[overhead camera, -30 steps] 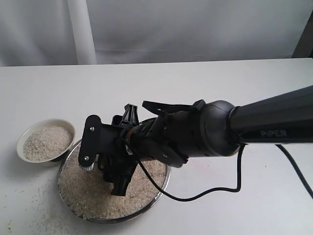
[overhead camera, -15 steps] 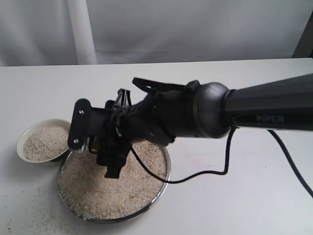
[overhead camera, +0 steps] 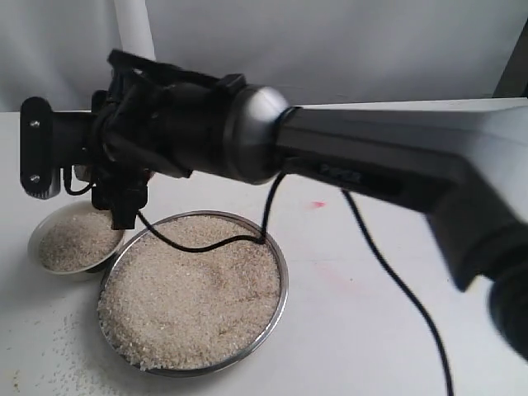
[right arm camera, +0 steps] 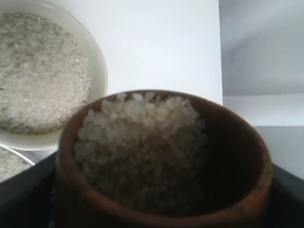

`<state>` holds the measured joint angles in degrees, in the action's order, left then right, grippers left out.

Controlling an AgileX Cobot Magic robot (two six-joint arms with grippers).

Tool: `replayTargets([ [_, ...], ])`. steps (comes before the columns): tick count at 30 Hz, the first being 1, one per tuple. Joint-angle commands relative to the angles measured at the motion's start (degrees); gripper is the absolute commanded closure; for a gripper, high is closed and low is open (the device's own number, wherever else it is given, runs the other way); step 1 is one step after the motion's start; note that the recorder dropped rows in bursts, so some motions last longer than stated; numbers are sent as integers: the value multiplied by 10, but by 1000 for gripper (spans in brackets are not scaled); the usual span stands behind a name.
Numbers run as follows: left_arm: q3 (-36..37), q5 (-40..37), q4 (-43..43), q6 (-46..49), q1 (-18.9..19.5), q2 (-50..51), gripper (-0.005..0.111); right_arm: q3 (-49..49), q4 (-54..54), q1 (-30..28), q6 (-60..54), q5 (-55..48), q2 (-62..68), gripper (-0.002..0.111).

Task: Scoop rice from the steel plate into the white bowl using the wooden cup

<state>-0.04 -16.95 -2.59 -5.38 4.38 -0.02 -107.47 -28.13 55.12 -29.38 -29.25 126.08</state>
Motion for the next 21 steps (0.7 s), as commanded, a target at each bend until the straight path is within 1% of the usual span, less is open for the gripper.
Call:
replayTargets([
  [1, 0, 7, 1, -1, -4, 0, 107, -87, -74, 15, -2, -52, 69, 108],
  [3, 0, 7, 1, -1, -4, 0, 107, -117, -107, 19, -2, -70, 100, 108],
  [7, 0, 7, 1, -1, -4, 0, 107, -146, -168, 31, -3, -94, 138, 108],
  [13, 0, 7, 1, -1, -4, 0, 107, -146, -257, 44, -13, -89, 162, 108],
  [21, 0, 7, 1, -1, -4, 0, 107, -146, -311, 50, -19, -78, 171, 108],
])
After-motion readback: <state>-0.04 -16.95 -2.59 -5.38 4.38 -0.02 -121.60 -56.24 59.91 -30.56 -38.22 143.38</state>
